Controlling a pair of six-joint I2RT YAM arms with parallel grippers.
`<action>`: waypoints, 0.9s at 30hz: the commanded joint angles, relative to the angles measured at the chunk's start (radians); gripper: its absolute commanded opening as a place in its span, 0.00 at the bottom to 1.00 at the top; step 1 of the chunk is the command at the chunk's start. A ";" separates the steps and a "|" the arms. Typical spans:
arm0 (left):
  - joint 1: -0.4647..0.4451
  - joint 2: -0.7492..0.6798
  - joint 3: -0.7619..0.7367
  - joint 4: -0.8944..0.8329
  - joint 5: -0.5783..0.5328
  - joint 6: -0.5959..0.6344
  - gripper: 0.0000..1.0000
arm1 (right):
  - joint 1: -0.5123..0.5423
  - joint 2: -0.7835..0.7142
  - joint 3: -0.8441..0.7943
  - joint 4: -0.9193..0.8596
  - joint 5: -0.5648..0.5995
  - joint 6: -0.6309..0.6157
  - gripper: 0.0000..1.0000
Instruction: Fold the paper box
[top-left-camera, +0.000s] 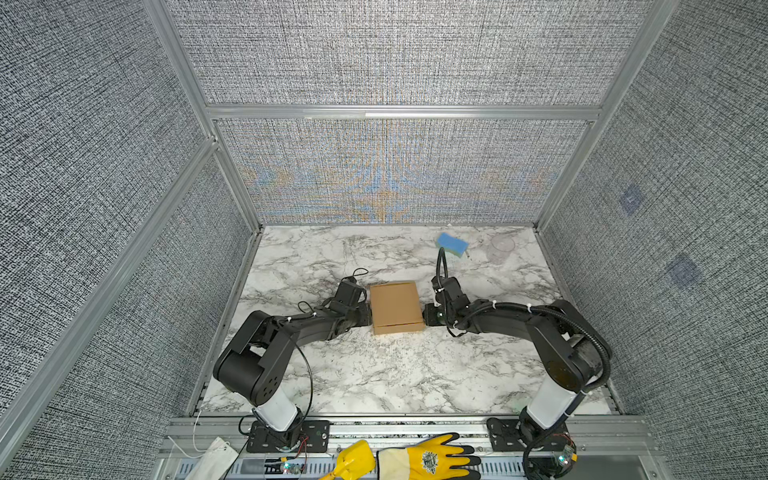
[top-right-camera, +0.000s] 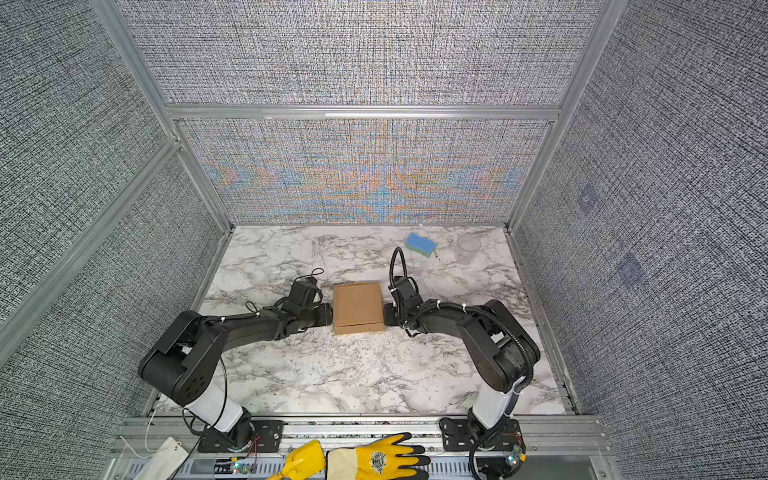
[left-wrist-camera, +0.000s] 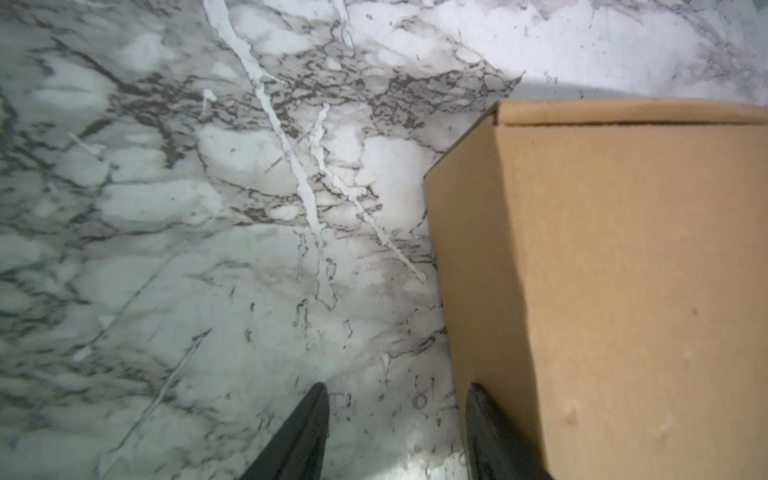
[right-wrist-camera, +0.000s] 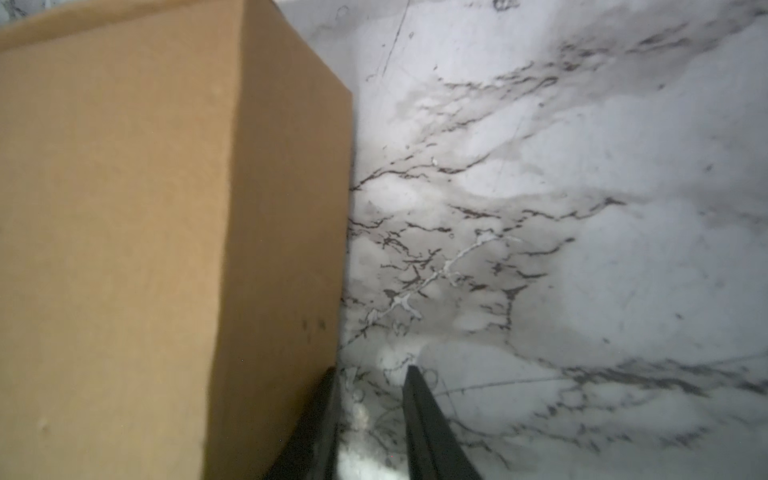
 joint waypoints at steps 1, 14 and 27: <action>-0.023 0.034 0.007 -0.097 0.054 -0.030 0.56 | 0.028 0.027 0.025 -0.079 -0.031 0.039 0.30; -0.071 0.058 0.013 -0.089 0.035 -0.044 0.56 | 0.048 0.040 0.016 -0.008 -0.046 0.160 0.30; 0.037 -0.110 0.020 -0.203 -0.005 0.012 0.57 | -0.037 -0.057 -0.035 -0.044 -0.006 0.086 0.37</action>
